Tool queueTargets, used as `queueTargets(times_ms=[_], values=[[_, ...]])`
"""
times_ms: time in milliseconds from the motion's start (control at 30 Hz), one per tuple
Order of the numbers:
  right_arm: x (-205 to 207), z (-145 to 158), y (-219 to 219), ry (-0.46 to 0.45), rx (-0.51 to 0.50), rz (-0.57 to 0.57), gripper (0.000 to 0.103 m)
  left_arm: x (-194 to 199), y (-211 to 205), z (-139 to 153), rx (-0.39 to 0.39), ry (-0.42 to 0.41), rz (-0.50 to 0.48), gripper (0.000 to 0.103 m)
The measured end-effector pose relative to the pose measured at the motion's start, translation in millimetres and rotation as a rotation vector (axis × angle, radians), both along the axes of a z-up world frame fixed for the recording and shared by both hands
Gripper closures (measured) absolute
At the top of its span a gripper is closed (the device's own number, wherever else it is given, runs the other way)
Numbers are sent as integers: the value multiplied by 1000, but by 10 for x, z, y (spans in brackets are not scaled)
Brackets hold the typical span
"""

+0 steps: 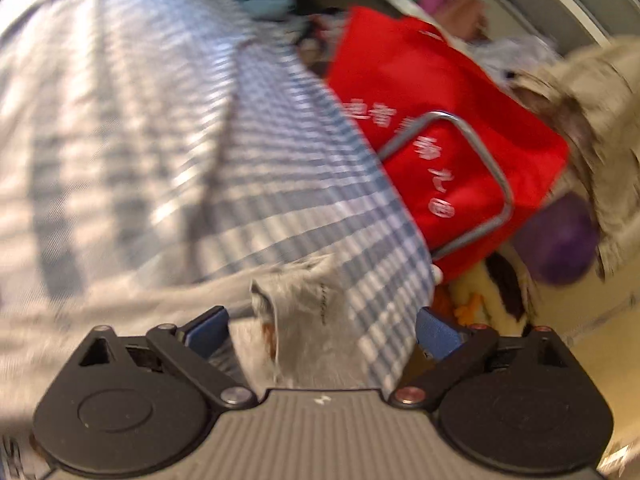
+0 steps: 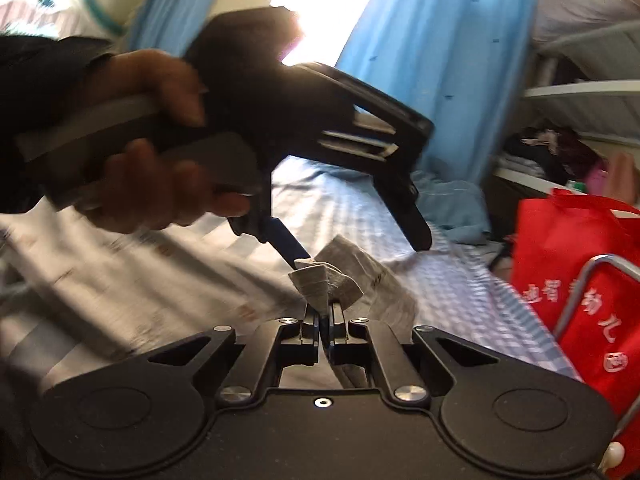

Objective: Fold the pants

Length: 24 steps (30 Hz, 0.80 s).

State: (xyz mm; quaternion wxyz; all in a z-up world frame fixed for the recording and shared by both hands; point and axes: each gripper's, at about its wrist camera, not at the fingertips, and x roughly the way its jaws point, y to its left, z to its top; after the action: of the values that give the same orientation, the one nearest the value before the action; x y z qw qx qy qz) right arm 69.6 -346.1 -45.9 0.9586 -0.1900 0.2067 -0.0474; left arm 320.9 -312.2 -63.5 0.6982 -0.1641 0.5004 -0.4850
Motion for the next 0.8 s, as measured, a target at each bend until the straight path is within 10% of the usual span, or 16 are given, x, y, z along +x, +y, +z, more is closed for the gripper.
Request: queueTargets(times_ms=[267, 567, 800], values=[[59, -213, 162, 55, -15, 20, 96, 45, 147, -301, -10, 73, 95, 66], [148, -275, 98, 64, -9, 34, 80, -102, 364, -302, -20, 61, 179, 36], [167, -156, -164, 36, 242, 16, 96, -256, 676, -181, -1, 38, 232, 23]])
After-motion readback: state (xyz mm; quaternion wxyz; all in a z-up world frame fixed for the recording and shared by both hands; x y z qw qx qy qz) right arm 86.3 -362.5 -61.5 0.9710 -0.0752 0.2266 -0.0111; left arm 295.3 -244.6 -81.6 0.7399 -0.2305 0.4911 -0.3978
